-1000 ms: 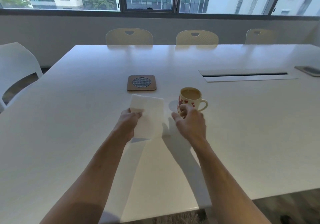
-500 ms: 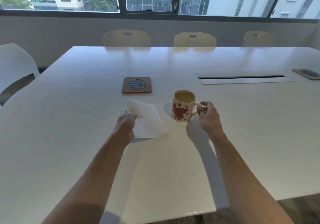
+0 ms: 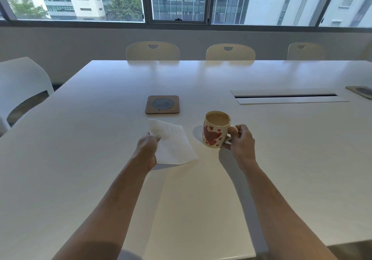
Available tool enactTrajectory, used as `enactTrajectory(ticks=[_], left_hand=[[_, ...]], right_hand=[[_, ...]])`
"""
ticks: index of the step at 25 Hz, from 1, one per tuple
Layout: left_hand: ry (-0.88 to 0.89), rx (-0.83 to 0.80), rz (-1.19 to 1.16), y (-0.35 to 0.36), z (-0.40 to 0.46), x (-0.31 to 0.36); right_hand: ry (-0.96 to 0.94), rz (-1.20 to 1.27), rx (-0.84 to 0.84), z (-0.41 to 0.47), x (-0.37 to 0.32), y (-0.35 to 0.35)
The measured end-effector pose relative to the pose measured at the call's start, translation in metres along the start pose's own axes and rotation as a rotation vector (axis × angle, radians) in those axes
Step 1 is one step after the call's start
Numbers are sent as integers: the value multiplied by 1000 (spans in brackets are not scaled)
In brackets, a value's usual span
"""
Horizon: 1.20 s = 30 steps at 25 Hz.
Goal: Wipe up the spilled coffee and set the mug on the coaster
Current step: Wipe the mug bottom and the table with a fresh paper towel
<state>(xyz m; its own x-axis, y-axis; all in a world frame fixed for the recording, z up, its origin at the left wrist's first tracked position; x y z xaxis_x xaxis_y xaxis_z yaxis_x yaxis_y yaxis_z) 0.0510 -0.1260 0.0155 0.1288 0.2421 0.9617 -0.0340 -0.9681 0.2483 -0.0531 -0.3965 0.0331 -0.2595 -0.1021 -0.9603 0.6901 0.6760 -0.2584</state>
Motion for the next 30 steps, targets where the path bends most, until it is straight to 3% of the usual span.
enactTrajectory(ticks=[10,19,30], left_hand=[[-13,10,-84,19,-1,1],[-191,-52,-245,84,-33,-13],[-167,-73,-440,106,-38,-15]], right_hand=[[-62,96,24,-8,-39,-11],[-59,116,14,-23,-66,4],[-84,29,21,-30,-61,22]])
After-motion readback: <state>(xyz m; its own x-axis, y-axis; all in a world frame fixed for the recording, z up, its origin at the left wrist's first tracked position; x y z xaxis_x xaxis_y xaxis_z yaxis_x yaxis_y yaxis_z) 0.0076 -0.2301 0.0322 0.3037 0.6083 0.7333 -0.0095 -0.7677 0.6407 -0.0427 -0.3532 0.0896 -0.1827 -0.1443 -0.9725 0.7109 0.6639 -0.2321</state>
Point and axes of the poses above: each hand's wrist, its own z-axis towards the middle knuckle, its own y-axis out of the palm, x = y × z, the point moved 5 cm from there along z, towards the middle knuckle, and after that the axes turned 14 degrees about y, right-handed, at the moved point
